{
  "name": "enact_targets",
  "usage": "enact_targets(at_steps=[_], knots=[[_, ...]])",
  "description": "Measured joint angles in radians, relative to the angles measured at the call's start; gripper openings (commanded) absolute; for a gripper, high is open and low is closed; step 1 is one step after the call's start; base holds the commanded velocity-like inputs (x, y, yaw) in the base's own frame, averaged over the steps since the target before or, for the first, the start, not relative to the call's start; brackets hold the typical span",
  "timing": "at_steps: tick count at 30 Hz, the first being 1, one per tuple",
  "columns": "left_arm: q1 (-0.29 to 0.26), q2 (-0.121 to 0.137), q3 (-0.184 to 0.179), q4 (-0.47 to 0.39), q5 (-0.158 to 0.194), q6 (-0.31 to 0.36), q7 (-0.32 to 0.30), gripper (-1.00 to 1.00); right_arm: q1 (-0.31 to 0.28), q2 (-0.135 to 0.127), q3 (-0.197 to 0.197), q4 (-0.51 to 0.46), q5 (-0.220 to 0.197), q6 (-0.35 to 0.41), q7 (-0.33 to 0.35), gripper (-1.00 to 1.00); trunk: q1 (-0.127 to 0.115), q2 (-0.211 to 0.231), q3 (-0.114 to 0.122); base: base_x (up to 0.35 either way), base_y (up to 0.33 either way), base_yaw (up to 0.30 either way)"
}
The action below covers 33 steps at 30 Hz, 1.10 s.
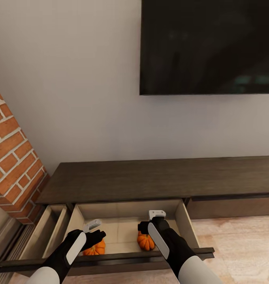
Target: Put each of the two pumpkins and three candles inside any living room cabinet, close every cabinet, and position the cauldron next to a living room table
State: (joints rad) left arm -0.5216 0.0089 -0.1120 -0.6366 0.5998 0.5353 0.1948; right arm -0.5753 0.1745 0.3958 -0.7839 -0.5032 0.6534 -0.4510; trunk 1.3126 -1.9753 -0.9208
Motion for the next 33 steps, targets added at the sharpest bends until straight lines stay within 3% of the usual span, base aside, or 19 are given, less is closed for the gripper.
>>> enact_targets(at_steps=[27, 33], knots=[[0.000, 0.002, 0.000, 0.000, 0.000, 0.001, 0.000, 1.00, 0.000, 0.000, -0.001, 0.000, 0.000, -0.005, 0.001, 1.00, -0.103, 0.189, 0.085, 0.000, 0.000, 0.000], [0.000, 0.002, 0.000, 0.000, 0.000, 0.002, 0.000, 1.00, 0.000, 0.000, 0.000, 0.001, -0.001, -0.052, 0.002, 1.00, -0.126, 0.231, 0.103, -0.181, 0.000, 0.000]])
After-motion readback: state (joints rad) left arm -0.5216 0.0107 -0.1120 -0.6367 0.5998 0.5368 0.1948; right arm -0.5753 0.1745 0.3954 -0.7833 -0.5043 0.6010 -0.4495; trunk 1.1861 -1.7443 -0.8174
